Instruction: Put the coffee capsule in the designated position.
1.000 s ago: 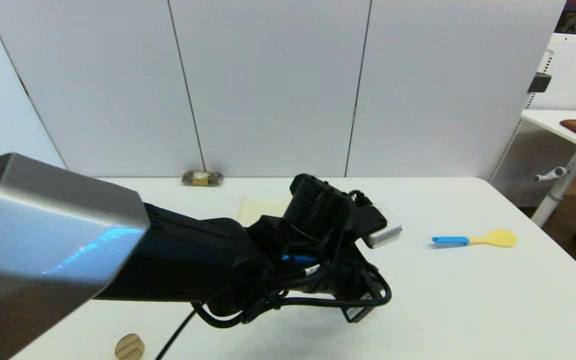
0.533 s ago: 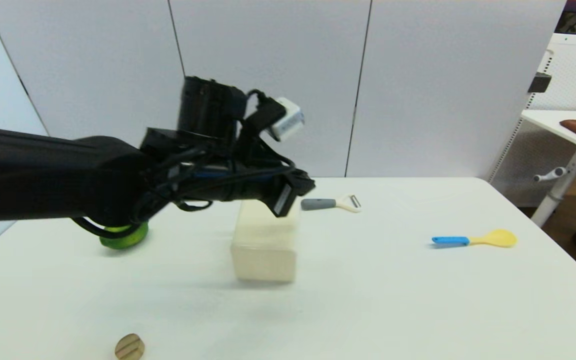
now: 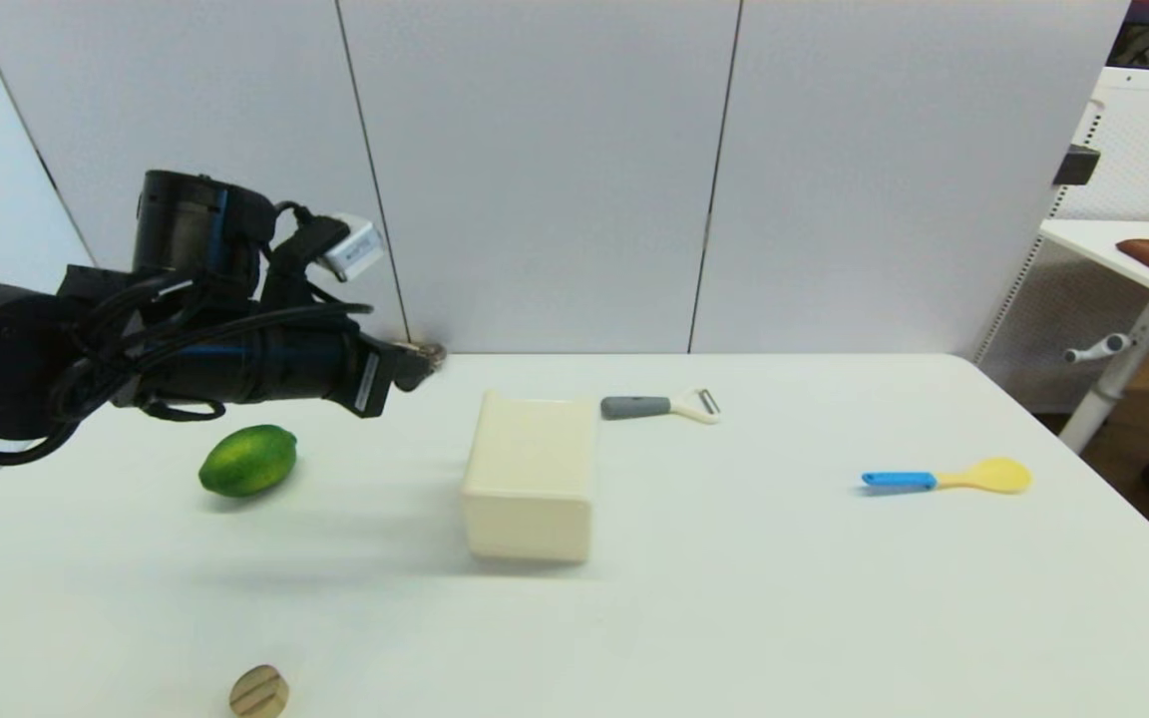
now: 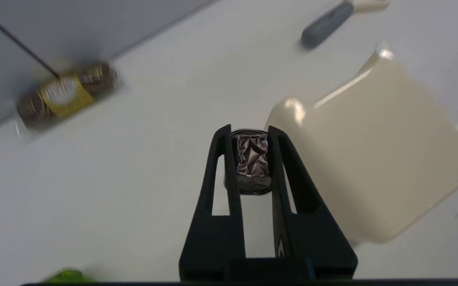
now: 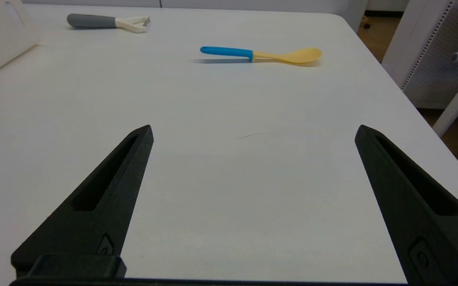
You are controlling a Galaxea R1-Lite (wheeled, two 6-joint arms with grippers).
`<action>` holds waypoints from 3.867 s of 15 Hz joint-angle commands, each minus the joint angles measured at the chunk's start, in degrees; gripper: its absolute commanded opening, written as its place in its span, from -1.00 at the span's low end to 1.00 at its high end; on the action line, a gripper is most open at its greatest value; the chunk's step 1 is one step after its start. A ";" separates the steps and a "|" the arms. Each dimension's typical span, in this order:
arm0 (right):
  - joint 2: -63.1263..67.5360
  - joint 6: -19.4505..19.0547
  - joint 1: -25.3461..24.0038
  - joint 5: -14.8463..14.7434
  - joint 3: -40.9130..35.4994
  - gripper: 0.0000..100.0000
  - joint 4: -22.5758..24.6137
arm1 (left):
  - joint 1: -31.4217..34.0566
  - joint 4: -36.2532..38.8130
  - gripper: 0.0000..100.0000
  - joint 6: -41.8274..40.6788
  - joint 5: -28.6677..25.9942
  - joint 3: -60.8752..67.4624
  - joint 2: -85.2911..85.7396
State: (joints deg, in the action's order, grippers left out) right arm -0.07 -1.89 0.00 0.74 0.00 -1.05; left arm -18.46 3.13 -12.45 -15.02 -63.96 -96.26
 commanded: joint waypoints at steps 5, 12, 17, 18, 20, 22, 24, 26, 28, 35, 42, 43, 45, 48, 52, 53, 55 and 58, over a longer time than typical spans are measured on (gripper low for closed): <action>0.07 -0.04 0.00 0.05 0.00 1.00 -0.01 | 0.97 2.32 -1.00 -0.30 -0.19 11.84 -3.76; 0.07 -0.04 0.00 0.05 0.00 1.00 -0.01 | 0.79 6.62 -1.00 -0.47 -0.10 13.95 -6.66; 0.07 -0.04 0.00 0.05 0.00 1.00 -0.01 | 0.44 7.77 -1.00 -0.39 -0.10 14.31 -6.58; 0.07 -0.04 0.00 0.05 0.00 1.00 -0.01 | 0.35 7.77 1.00 -0.47 -0.10 14.31 -6.58; 0.07 -0.04 0.00 0.05 0.00 1.00 -0.01 | 0.18 7.77 1.00 -0.39 -0.10 14.31 -6.49; 0.07 -0.04 0.00 0.05 0.00 1.00 -0.01 | 0.09 7.68 1.00 -0.39 -0.19 14.22 -6.31; 0.07 -0.04 0.00 0.05 0.00 1.00 -0.01 | 0.09 7.77 1.00 -0.39 -0.19 14.22 -5.78; 0.07 -0.04 0.00 0.05 0.00 1.00 -0.01 | 0.09 7.33 1.00 -0.39 -0.19 14.31 -3.41; 0.07 -0.04 0.00 0.05 0.00 1.00 -0.01 | 0.18 7.15 1.00 -0.39 -0.10 15.27 1.16; 0.07 -0.04 0.00 0.05 0.00 1.00 -0.01 | 5.19 12.69 1.00 -0.82 -0.01 35.75 30.87; 0.07 -0.04 0.00 0.05 0.00 1.00 -0.01 | 23.64 25.70 1.00 0.05 -0.01 63.09 64.88; 0.07 -0.04 0.00 0.05 0.00 1.00 -0.01 | 23.47 23.32 1.00 0.49 0.96 64.05 69.27; 0.07 -0.04 0.00 0.05 0.00 1.00 -0.01 | 21.80 12.25 1.00 0.67 7.37 63.96 79.73; 0.07 -0.04 0.00 0.05 0.00 1.00 -0.01 | 18.10 -1.55 1.00 1.28 12.38 63.96 91.86; 0.07 -0.04 0.00 0.05 0.00 1.00 -0.01 | 18.10 -3.22 1.00 6.73 13.09 63.96 96.26; 0.07 -0.04 0.00 0.05 0.00 1.00 -0.01 | 18.10 -3.31 1.00 6.91 13.17 63.96 96.26; 0.07 -0.04 0.00 0.05 0.00 1.00 -0.01 | 18.10 -3.22 1.00 7.88 13.35 63.96 96.26; 0.07 -0.04 0.00 0.05 0.00 1.00 -0.01 | 18.10 -3.13 1.00 9.90 13.44 63.96 96.26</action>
State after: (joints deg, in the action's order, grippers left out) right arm -0.07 -1.90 0.00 0.77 0.00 -1.04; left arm -0.33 -0.02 -2.56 -1.57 0.00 -0.02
